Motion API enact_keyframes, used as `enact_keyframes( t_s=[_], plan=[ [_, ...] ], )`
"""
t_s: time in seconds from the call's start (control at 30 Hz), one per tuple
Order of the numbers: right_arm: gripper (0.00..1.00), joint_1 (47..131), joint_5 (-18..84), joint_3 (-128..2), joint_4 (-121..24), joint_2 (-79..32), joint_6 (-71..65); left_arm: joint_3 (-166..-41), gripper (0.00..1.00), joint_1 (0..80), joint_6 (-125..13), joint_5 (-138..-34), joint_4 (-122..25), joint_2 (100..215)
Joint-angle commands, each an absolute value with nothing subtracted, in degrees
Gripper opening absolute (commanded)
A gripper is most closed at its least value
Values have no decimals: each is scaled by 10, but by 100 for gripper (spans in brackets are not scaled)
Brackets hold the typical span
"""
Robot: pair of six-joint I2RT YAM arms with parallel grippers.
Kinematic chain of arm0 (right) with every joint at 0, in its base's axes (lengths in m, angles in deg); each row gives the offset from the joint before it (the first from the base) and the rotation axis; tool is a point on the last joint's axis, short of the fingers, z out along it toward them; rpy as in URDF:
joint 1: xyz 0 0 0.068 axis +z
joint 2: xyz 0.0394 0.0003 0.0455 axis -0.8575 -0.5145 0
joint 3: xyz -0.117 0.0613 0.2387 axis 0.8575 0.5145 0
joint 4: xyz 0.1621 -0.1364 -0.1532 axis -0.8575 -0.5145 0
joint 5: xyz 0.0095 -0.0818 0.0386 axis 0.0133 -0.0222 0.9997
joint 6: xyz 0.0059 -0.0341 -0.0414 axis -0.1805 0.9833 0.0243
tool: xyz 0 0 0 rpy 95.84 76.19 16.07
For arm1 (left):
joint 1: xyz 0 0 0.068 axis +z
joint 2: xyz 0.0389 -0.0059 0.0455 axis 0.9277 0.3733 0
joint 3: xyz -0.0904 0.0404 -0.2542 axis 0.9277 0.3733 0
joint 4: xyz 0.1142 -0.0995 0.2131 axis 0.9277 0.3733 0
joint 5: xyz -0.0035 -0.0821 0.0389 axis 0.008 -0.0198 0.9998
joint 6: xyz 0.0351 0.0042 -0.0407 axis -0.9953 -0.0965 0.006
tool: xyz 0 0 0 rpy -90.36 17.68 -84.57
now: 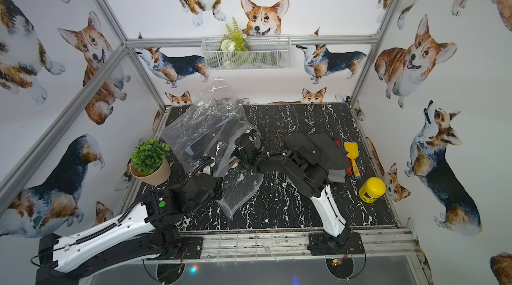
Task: Take the shirt out of the vacuum bag
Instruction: Take out the shirt from the vacuum bag.
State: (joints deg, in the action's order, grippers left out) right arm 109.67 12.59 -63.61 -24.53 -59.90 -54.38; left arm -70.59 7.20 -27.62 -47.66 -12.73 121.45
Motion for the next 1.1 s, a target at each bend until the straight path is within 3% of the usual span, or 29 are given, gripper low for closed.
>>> enact_keyframes(
  t_s=[0.0,0.27,0.53,1.07],
  plan=[
    [24,1097,138,-666,-258,-613,-557,-707,0,71,-266,-485,-127,1212],
    [0,1093,151,-665,-245,-615,-559,-703,0,71,-267,-483,-126,1210],
    [0,1095,172,-637,-236,-571,-541,-699,0,71,-263,-466,-122,1203],
    [0,1124,181,-425,-188,-397,-528,-725,0,72,-269,-428,-109,1216]
  ],
)
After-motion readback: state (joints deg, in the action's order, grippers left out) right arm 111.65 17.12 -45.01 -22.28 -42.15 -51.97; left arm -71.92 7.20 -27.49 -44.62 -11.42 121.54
